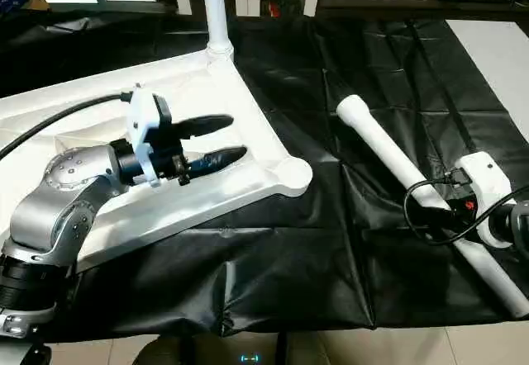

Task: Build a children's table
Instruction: Insert table leg to table base

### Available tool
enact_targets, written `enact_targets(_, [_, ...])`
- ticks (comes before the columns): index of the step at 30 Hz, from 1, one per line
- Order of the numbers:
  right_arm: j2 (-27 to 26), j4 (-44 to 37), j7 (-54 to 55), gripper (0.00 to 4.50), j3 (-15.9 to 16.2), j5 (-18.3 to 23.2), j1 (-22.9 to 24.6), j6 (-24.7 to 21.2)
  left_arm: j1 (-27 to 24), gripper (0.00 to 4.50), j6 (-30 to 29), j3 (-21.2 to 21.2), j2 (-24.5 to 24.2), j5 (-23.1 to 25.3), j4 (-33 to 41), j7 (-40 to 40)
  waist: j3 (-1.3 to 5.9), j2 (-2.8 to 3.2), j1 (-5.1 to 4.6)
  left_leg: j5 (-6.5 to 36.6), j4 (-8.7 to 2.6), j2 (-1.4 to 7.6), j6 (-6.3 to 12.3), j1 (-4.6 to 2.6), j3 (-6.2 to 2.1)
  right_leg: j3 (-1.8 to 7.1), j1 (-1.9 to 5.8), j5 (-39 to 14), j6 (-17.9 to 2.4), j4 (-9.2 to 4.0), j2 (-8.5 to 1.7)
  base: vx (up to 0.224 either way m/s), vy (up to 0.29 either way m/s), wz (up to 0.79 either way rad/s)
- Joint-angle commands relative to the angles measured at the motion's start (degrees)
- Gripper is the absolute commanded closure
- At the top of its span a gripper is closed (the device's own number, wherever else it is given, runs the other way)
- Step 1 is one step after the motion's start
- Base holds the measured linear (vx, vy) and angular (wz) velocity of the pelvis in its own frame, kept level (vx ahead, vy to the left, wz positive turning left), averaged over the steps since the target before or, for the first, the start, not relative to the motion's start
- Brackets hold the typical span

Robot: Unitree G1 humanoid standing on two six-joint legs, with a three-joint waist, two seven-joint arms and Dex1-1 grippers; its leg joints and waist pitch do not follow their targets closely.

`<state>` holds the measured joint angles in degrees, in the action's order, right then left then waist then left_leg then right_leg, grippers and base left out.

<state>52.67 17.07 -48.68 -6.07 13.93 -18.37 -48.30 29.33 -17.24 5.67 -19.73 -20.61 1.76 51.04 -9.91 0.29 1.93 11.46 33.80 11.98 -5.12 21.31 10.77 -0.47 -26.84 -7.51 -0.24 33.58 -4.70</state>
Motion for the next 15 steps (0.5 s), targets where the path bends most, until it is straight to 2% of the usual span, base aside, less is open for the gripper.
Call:
enact_targets(1, [0.0, 1.1, 0.4, 2.77, -1.0, 0.5, 0.6, -0.1, -0.8, 1.42, -1.0, -0.3, 0.1, -0.1, 1.9, -0.9, 4.55, -1.68, -0.01, 3.1, -2.83, -0.06, 9.84, -0.26, 1.03, 0.80, 4.53, -9.7, -16.8, -2.73, -0.68, 0.000, 0.000, 0.00])
enact_targets(2, [0.1, 1.1, 0.4, 2.91, -1.2, 0.6, 0.5, 0.0, -0.9, 1.42, -1.1, -0.2, 0.2, 0.0, 2.1, -1.1, 4.56, -1.69, -0.02, 3.1, -2.83, -0.05, 9.83, -0.24, 1.01, 0.80, 4.54, -9.9, -16.7, -2.73, -0.70, 0.000, 0.000, 0.00])
enact_targets(6, [-0.2, 1.2, 1.5, 2.98, -4.0, 1.4, -0.4, 0.2, -1.8, 1.42, -2.1, -0.3, 0.9, -0.5, 3.3, -2.6, 4.70, -1.66, -0.04, 1.7, -2.70, -0.10, 10.47, -0.24, 1.03, 0.81, 4.57, -8.1, -17.0, -2.56, -0.65, 0.000, 0.000, 0.00])
enact_targets(10, [-1.7, 1.4, 3.0, 3.01, -7.6, 3.0, -2.0, 2.9, -2.5, 1.42, -3.8, -0.6, 2.4, -1.8, 5.0, -5.0, 4.90, -1.60, -0.12, 1.2, -2.54, -0.09, 11.08, -0.19, 1.03, 0.76, 4.59, -6.8, -17.7, -2.39, -0.66, 0.000, 0.000, 0.00])
enact_targets(12, [-3.4, 0.5, 3.6, 3.02, -11.0, 5.8, -3.9, 3.3, -3.1, 1.42, -5.6, -0.6, 3.9, -2.9, 6.8, -6.9, 4.81, -1.54, -0.17, 1.9, -2.51, -0.11, 11.22, -0.16, 1.05, 0.77, 4.57, -7.3, -18.0, -2.44, -0.71, 0.000, 0.000, 0.00])
enact_targets(14, [-6.0, -1.0, 3.7, 3.02, -15.4, 10.4, -6.3, 2.4, -3.6, 1.42, -7.5, -0.6, 5.3, -4.2, 8.3, -8.6, 4.85, -1.66, -0.24, 2.7, -2.49, -0.18, 11.19, -0.14, 1.09, 0.76, 4.62, -8.6, -17.8, -2.51, -0.69, 0.000, 0.000, 0.00])
enact_targets(15, [-6.1, -1.0, 3.7, 3.02, -15.4, 10.4, -6.4, 2.4, -3.6, 1.42, -7.6, -0.7, 5.3, -4.2, 8.3, -8.6, 4.76, -1.66, -0.22, 3.3, -2.49, -0.22, 10.98, -0.11, 1.06, 0.72, 4.54, -9.9, -17.4, -2.58, -0.64, 0.000, 0.000, 0.00])
